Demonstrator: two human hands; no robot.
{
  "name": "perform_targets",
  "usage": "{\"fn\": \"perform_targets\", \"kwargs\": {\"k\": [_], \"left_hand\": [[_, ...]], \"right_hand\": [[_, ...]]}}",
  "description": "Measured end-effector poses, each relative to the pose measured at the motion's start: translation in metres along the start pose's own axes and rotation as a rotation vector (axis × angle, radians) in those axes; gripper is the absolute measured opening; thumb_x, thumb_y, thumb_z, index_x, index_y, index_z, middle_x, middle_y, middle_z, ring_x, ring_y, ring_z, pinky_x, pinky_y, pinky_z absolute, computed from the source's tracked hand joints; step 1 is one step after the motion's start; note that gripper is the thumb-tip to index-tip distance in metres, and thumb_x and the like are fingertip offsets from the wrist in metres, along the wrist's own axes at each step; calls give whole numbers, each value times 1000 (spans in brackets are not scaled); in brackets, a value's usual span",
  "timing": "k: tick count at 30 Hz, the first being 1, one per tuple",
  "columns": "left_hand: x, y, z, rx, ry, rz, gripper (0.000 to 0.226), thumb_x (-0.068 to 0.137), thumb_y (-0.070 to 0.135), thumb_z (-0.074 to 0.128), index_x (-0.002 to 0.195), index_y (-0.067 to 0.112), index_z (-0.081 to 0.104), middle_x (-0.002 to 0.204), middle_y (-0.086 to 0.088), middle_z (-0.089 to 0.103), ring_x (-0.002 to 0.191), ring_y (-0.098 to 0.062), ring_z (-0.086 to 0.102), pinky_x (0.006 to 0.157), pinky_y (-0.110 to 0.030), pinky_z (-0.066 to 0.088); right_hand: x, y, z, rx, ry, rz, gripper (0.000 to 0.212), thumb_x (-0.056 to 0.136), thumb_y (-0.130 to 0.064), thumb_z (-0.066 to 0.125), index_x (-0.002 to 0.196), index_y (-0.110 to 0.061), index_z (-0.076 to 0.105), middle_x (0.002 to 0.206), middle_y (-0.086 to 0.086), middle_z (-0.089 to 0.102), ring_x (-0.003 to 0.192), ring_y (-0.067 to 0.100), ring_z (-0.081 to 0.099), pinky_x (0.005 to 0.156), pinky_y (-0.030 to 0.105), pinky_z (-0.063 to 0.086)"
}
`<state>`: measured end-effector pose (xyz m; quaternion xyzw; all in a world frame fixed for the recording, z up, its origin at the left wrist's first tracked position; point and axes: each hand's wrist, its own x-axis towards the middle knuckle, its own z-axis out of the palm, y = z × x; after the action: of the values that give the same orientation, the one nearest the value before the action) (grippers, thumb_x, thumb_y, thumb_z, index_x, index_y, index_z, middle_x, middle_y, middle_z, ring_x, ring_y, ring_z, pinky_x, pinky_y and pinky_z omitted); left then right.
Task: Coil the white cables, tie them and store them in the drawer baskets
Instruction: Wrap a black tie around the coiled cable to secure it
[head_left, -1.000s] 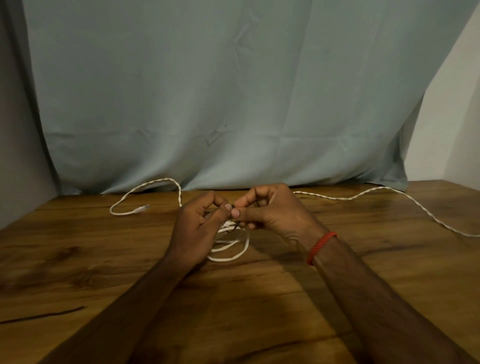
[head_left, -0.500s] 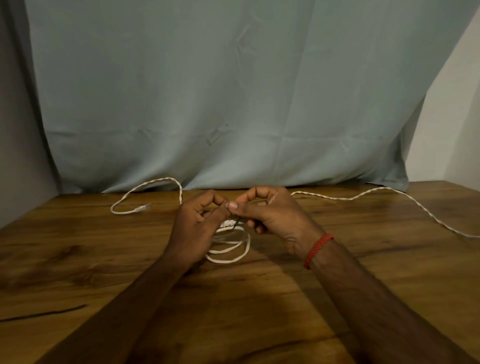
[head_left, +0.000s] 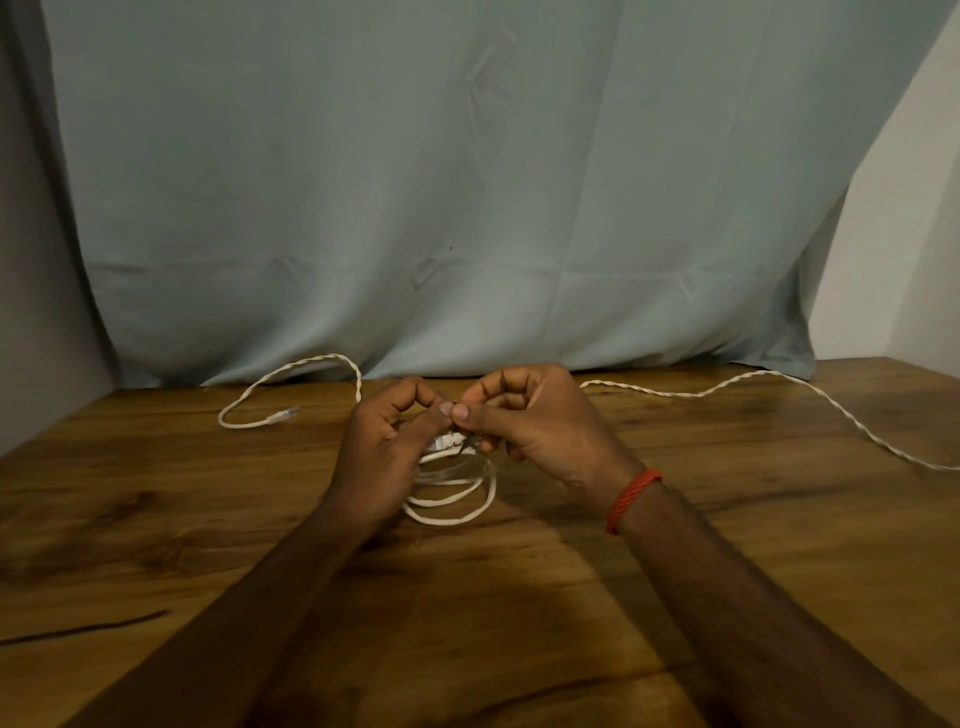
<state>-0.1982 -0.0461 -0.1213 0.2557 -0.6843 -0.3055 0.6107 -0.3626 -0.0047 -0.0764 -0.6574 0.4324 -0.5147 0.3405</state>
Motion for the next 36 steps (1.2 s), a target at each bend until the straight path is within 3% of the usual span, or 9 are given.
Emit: {"fn": "perform_targets", "kwargs": {"k": [3,7,13,18,22,26,30,33,36], "left_hand": [[1,-2,-1,-35,4,-17,12,86,22,64,76,16,67,78,-13,68,75,-33,63,70,-48,51],[1,2,1,-89,8,-47,11,84,17,64,73,15,66,73,-5,67,70,-18,62,66,-32,49],[2,2,0,-128,-10,-65,11,78,31,69,72,21,68,72,-4,67,69,-19,61,66,-34,48],[3,5,3,-174,-6,-107,11,79,20,69,68,22,67,67,2,66,63,-11,60,60,-24,47],[2,5,3,-184,-8,-112,13,86,10,67,75,5,62,62,1,61,52,-6,53,47,-16,40],[2,4,4,-123,-5,-118,16,92,3,62,76,2,61,59,5,59,51,-4,52,47,-14,40],[1,4,4,-42,20,-94,18,85,21,62,74,7,63,66,-10,61,63,-18,56,60,-34,46],[1,-1,3,38,43,-82,18,87,25,60,79,9,63,75,-19,63,70,-34,60,68,-52,51],[0,-2,3,141,45,-47,15,89,26,58,81,14,62,79,-13,66,80,-38,63,73,-59,53]], "right_hand": [[1,3,3,-79,19,-78,21,82,-19,81,90,-1,73,75,13,75,55,14,63,54,21,52],[1,5,6,-152,60,-165,17,84,-20,80,85,-6,73,74,8,74,59,14,64,59,36,57],[1,6,7,-92,54,-172,14,85,-14,79,88,-4,71,74,6,72,61,6,64,57,18,51],[3,6,8,7,35,-133,12,84,-9,78,92,-5,69,77,12,71,69,13,67,66,23,56],[5,5,5,17,-54,-80,11,89,-11,73,98,-10,68,86,30,70,75,18,67,72,26,55],[3,1,4,-82,-121,-68,15,96,-13,65,107,-3,66,72,6,66,57,-3,57,59,13,47],[2,-1,2,-56,-109,-31,14,96,-11,64,105,0,63,43,-12,53,37,-3,46,44,7,35],[1,-2,3,-14,-54,17,13,88,-17,74,95,-10,65,53,-4,60,42,1,46,42,14,36],[0,-2,3,24,-5,90,20,80,-21,82,89,-8,70,64,8,65,45,8,48,41,17,38]]}}
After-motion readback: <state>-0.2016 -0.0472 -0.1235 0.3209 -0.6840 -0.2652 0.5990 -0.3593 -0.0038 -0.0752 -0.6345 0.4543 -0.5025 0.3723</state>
